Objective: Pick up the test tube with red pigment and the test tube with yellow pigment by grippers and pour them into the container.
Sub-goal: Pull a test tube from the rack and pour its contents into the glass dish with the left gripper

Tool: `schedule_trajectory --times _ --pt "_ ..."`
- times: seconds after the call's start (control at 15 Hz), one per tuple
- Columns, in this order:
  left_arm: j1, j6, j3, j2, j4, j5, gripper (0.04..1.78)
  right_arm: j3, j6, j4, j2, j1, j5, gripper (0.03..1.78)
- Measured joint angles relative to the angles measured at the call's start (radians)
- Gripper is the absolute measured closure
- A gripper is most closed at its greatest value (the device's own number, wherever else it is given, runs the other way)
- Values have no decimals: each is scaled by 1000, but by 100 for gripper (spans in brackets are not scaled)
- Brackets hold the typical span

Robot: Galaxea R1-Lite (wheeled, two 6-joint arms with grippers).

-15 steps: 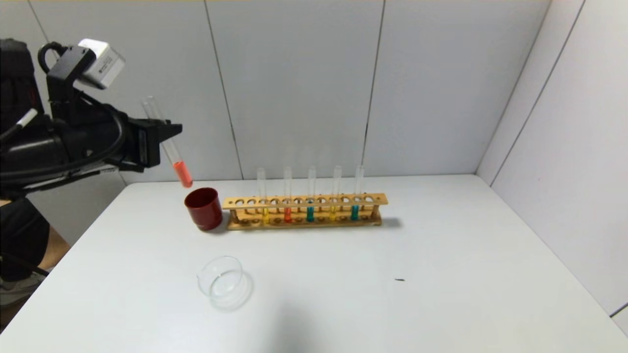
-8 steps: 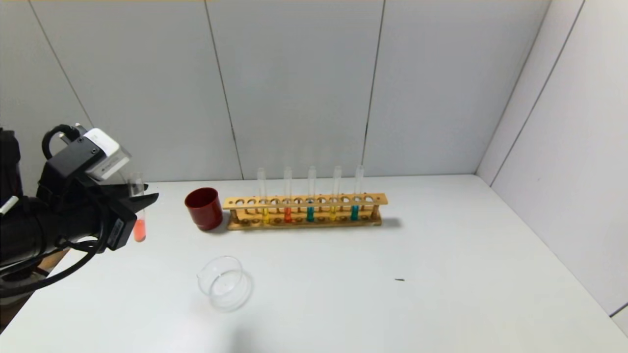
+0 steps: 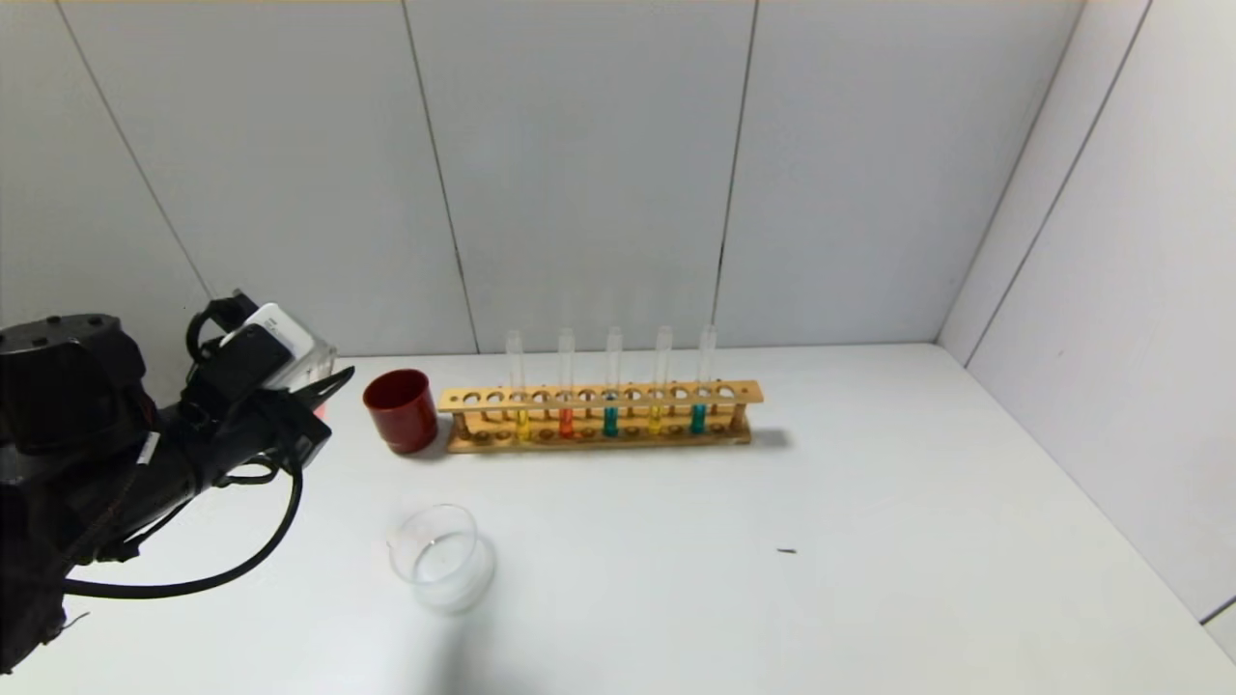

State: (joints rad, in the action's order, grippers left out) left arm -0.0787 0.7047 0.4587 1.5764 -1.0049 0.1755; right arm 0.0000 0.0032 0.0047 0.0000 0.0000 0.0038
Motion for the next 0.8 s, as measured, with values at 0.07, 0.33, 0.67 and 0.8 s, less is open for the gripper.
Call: schedule_trajectory --times 0.07,0.33,0.67,0.8 --pt "0 36 -11 22 -50 2 150 0 0 0 0 0 0 6" --pt "0 182 -61 57 -61 4 150 0 0 0 0 0 0 6" --pt "-7 276 -113 119 -117 0 150 0 0 0 0 0 0 6" --pt "-15 300 -125 158 -183 0 150 0 0 0 0 0 0 6"
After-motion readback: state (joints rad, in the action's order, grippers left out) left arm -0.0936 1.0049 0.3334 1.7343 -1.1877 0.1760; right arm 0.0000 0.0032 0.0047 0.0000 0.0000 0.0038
